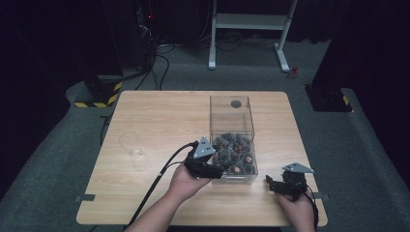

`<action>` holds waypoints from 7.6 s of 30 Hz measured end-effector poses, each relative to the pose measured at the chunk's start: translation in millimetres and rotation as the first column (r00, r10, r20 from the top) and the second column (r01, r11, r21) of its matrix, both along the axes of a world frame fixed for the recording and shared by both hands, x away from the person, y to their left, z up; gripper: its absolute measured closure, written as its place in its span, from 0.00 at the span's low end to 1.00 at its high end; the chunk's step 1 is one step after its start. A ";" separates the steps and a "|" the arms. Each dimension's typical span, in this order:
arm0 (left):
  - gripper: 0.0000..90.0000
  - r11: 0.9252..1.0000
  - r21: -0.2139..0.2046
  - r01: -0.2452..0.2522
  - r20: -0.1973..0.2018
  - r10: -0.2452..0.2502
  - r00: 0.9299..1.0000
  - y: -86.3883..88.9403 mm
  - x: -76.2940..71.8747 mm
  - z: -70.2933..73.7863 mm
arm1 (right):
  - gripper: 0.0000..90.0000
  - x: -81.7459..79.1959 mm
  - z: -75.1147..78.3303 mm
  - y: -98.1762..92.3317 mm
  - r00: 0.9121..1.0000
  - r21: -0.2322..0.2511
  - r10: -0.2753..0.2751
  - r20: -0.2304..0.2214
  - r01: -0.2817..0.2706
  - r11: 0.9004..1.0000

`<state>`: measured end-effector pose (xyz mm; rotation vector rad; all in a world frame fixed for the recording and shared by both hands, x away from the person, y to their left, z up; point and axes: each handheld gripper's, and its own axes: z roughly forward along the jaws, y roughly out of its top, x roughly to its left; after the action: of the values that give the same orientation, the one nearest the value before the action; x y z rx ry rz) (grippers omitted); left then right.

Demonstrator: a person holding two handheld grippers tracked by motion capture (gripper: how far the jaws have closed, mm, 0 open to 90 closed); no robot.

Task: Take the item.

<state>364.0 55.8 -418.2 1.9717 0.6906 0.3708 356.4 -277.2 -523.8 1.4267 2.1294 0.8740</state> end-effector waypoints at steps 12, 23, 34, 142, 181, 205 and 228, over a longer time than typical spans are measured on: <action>0.67 1.000 0.013 -0.026 0.007 0.025 1.000 -4.3 9.3 -8.2 | 0.17 0.0 0.0 0.0 1.000 0.000 -0.001 0.000 0.001 1.000; 0.83 0.998 0.033 -0.044 0.005 0.044 0.999 -7.2 13.3 -14.8 | 0.17 1.3 -0.1 0.5 1.000 -0.001 0.007 0.003 -0.007 1.000; 1.00 0.999 -0.009 -0.036 0.031 0.036 0.999 -5.4 9.9 -11.8 | 0.17 1.6 -0.1 0.4 1.000 -0.003 0.011 0.002 -0.011 1.000; 1.00 0.942 -0.226 -0.248 0.129 0.282 0.951 147.7 -1.2 31.3 | 0.17 1.4 -0.1 0.9 1.000 0.000 0.015 0.003 -0.015 1.000; 1.00 0.873 -0.215 -0.439 0.141 0.472 0.870 248.2 -12.6 27.5 | 0.17 1.4 -0.1 0.9 1.000 0.000 0.015 0.003 -0.015 1.000; 1.00 0.832 -0.184 -0.524 0.087 0.545 0.834 272.8 -1.6 1.9 | 0.18 1.4 -0.1 0.8 1.000 -0.001 0.016 0.004 -0.016 1.000; 1.00 0.816 -0.110 -0.568 0.020 0.573 0.819 274.9 16.0 -27.5 | 0.17 1.4 -0.1 0.8 1.000 -0.001 0.016 0.004 -0.016 1.000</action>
<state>380.0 330.7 -445.6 1.6177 1.2479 0.7325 357.8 -276.4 -523.9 1.4088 2.1406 0.8809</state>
